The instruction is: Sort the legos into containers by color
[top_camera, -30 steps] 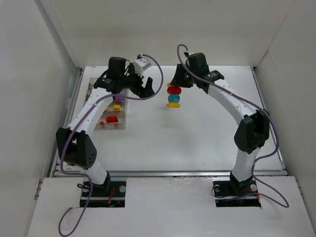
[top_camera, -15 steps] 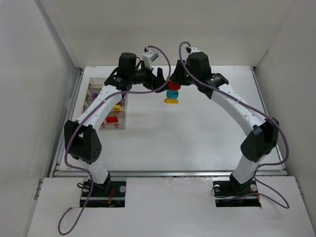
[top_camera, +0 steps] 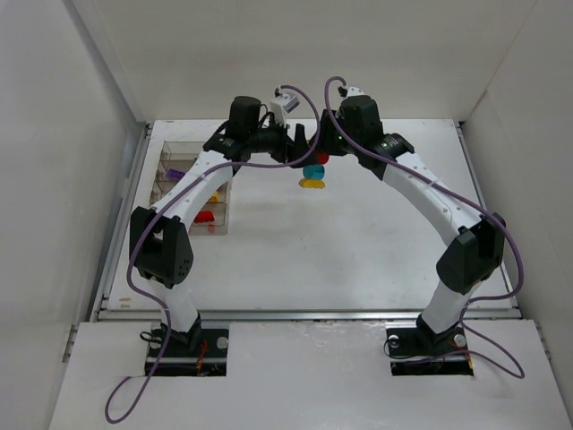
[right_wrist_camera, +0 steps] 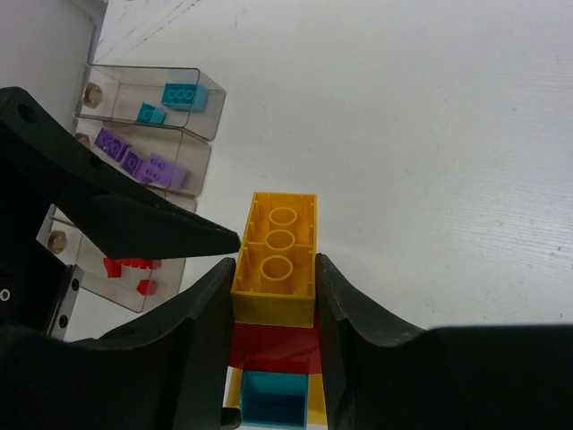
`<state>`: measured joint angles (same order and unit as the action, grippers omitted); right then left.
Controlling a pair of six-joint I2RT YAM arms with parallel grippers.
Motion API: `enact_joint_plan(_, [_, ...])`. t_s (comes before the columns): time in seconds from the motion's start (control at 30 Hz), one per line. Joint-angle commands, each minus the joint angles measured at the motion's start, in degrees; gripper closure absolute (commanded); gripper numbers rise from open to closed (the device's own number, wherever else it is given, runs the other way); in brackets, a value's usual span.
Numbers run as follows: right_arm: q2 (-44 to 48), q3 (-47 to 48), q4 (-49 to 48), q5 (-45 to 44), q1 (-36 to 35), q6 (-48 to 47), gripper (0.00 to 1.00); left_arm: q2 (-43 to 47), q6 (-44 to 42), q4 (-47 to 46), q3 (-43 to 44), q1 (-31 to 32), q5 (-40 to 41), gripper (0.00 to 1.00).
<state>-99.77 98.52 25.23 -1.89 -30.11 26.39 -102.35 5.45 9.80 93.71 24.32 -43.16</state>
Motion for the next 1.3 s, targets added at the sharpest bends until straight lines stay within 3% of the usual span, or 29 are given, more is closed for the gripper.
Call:
enact_joint_plan(0.0, [1.8, 0.6, -4.1, 0.3, -0.6, -0.1, 1.0, 0.1, 0.2, -3.2, 1.9, 0.3, -2.4, 0.19])
enact_joint_plan(0.07, [1.8, 0.6, -4.7, 1.5, -0.6, -0.1, 1.0, -0.4, 0.8, -3.8, 1.4, 0.3, -2.4, 0.39])
enact_joint_plan(0.2, [1.8, 0.6, -5.3, 2.9, -0.6, 0.4, 1.0, -0.9, 1.3, -4.4, 1.4, 0.3, -4.0, 0.63])
enact_joint_plan(0.23, [1.8, 0.6, -5.3, 3.7, -0.6, 0.4, 1.0, -0.9, 1.3, -4.4, 1.4, 0.3, -4.0, 0.78])
enact_joint_plan(0.37, [1.8, 0.6, -5.8, 4.4, -0.6, 0.4, 1.0, -1.4, 1.9, -3.8, 1.4, -0.2, -3.4, 1.0])
enact_joint_plan(0.53, [2.4, 0.0, -5.8, 3.7, 0.0, 0.4, 1.0, -2.0, -3.2, 3.3, 2.0, -1.6, -0.8, 1.0])
enact_joint_plan(0.7, [-3.9, 11.0, -6.3, 5.1, 2.1, 0.4, 1.0, -1.3, -15.1, 13.6, -0.9, -3.3, 5.4, 1.0])
enact_joint_plan(0.9, [-13.6, 26.4, -3.8, 5.1, 2.1, -0.6, 1.0, 6.2, -22.3, 12.4, -12.9, -3.3, 9.7, 1.0])
enact_joint_plan(1.03, [-14.8, 24.8, -3.8, 7.5, 2.1, -0.6, 1.0, 7.4, -24.3, 11.8, -17.6, -3.8, 10.9, 1.0])
enact_joint_plan(1.17, [-13.7, 19.9, -5.1, 8.8, 2.1, 0.5, 1.0, 5.2, -25.7, 11.8, -18.7, -5.6, 4.2, 1.0])
enact_joint_plan(1.27, [-12.1, 17.0, -6.0, 9.4, 2.1, 0.5, 1.0, 2.0, -29.1, 13.7, -17.8, -7.1, -4.9, 0.85])
